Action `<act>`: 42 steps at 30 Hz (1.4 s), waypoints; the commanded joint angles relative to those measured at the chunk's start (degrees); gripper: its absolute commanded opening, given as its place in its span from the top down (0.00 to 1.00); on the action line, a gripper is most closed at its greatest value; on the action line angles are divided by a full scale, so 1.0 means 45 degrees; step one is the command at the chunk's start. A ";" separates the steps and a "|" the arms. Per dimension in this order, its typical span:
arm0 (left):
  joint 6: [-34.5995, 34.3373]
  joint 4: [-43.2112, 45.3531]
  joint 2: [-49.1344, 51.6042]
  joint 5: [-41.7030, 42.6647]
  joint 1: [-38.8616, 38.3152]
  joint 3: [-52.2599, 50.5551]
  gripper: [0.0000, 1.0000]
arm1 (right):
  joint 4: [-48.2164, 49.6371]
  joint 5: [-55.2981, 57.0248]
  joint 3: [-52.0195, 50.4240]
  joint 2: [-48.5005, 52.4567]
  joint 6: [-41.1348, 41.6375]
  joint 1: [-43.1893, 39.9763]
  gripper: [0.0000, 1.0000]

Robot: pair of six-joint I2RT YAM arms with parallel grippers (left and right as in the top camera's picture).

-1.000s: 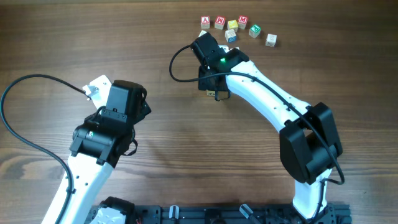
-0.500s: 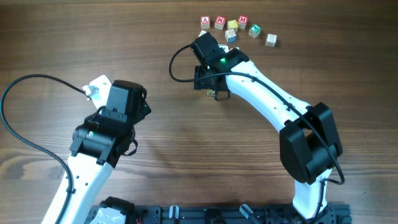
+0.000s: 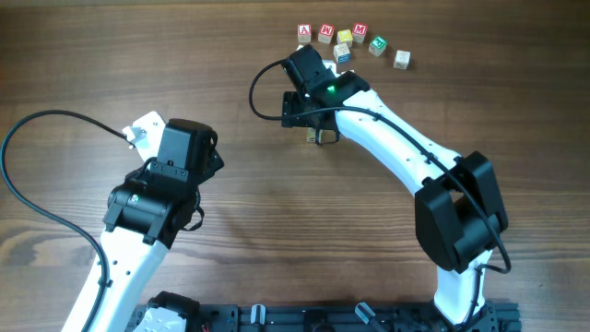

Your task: Form a tower

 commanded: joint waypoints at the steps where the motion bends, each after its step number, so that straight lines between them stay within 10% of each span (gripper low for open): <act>1: -0.0214 0.0024 0.0005 0.0024 0.0078 0.0000 0.00 | 0.0024 -0.0306 -0.0102 0.0039 0.0058 -0.0219 0.12; 16: -0.0214 0.0024 0.0005 0.0024 0.0078 0.0000 0.00 | 0.0112 0.1433 0.1457 -0.0996 -0.0039 -0.0491 0.00; 25: -0.0214 0.0024 0.0005 0.0024 0.0078 0.0000 0.00 | -0.1919 -0.0636 0.0845 -0.1200 0.2569 -0.4308 0.00; 31: -0.0214 0.0024 0.0005 0.0024 0.0078 0.0000 0.00 | -0.1885 -0.0612 -0.0539 -0.1156 0.2531 -0.4498 0.27; 40: -0.0214 0.0024 0.0005 0.0024 0.0078 0.0000 0.00 | 0.0248 -0.2788 -0.3055 -0.1156 0.2608 -0.4430 0.96; 42: -0.0214 0.0024 0.0005 0.0024 0.0078 0.0000 0.00 | 0.0335 -0.2890 -0.3055 -0.1156 0.1982 -0.4138 0.96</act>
